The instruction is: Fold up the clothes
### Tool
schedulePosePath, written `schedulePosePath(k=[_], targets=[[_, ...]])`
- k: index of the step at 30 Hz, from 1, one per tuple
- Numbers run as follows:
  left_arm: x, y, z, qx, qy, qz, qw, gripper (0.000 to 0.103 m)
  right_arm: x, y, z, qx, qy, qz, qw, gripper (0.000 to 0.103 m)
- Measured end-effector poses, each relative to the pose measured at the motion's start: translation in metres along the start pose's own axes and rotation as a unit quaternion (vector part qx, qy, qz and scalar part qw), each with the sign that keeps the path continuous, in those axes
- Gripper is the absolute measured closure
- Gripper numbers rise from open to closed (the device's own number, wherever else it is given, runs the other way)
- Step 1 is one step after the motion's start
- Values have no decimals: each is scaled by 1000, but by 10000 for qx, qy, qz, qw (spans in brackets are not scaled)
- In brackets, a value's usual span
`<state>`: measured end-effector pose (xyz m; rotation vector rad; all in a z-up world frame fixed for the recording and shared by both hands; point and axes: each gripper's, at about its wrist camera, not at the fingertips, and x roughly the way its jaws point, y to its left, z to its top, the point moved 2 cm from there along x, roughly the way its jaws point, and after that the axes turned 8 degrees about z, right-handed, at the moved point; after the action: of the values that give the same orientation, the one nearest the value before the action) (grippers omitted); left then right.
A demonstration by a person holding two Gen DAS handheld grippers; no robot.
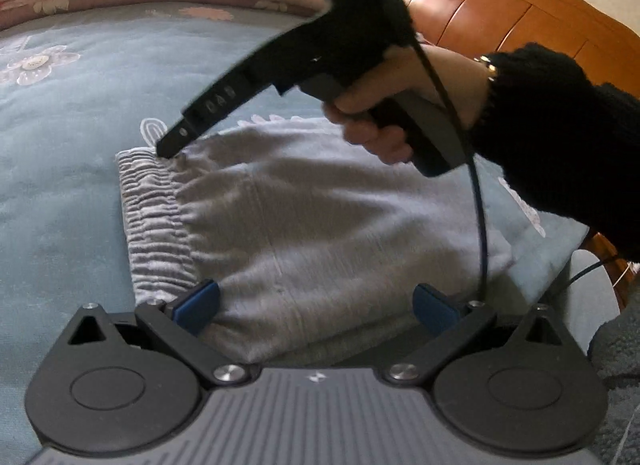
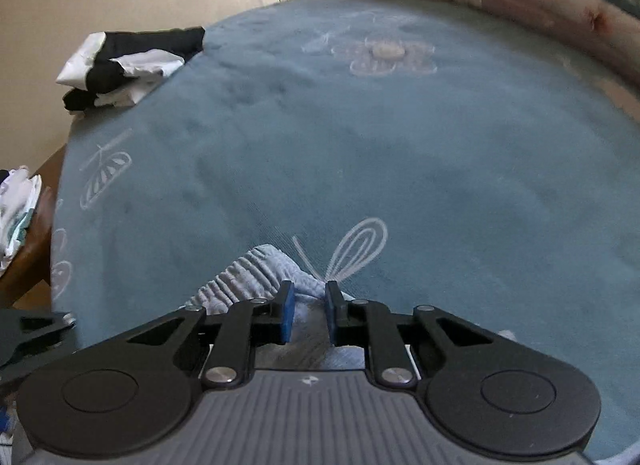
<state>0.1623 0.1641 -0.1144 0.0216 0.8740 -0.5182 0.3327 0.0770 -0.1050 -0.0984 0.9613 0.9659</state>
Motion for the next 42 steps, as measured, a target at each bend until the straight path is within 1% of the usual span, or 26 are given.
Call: schedulePosePath(k=[3,5,7,8,9,11,13,14,16,17,19,21,25,26,28,30,32,34,36,39,42], targets=[[-1,-2,-2,78,-24,13,10000,1,2,-10,1,363,-30,186,9992,81],[-1,-3,-3,76,-16,-5,10000,1,2,-14,0,483,-56,235,9985,80],[-1,-3,-4,74,-9,-22,10000,1,1,-16,-2,529,-85,234,9983,74],[-2,-4,-4,73,-5,-31,10000,1,0,-17,-2,539,-90,188,9983,67],[-2,-4,-4,74,-1,-41,10000,1,-2,-18,-2,573,-119,190,9981,65],[-7,-6,-5,136,-2,-74,9999,1,-12,-19,-1,632,-233,179,9976,65],[-13,-6,-1,81,-90,-115,9999,1,-32,-16,0,500,-411,34,9979,67],[-15,-7,2,63,-170,-206,9996,1,-43,-15,0,442,-497,-11,9978,67],[-20,-9,9,27,-330,-388,9987,1,-60,-19,-3,527,-549,-74,9971,68],[-22,-10,12,14,-404,-480,9980,1,-66,-22,-6,620,-546,-106,9965,68],[-16,-17,15,105,-420,-661,9969,1,-74,-30,-13,814,-481,-127,9954,68],[-6,-24,13,141,-212,-695,9973,1,-68,-39,-22,952,-286,-261,9947,68],[5,-30,3,95,160,-651,9977,1,-42,-57,-35,1148,-121,-448,9923,67],[2,-30,0,84,161,-670,9976,1,-38,-61,-36,1202,-148,-467,9915,67],[-7,-29,-2,69,117,-687,9975,1,-41,-66,-38,1396,-275,-355,9892,67],[-18,-26,0,44,8,-572,9984,1,-68,-71,-43,1448,-517,-446,9871,67],[-28,-21,5,40,-155,-399,9991,1,-96,-77,-48,1487,-766,-552,9844,67],[-34,-14,11,-21,-321,-335,9989,1,-125,-82,-53,1526,-1015,-657,9809,65],[-30,-10,15,-72,-389,-281,9988,1,-153,-93,-62,1671,-1249,-786,9748,60],[-14,-8,18,-103,-265,-183,9994,1,-178,-123,-89,2259,-1471,-834,9594,59],[2,-7,17,-175,24,-121,9998,1,-172,-150,-116,2763,-1423,-830,9468,59]])
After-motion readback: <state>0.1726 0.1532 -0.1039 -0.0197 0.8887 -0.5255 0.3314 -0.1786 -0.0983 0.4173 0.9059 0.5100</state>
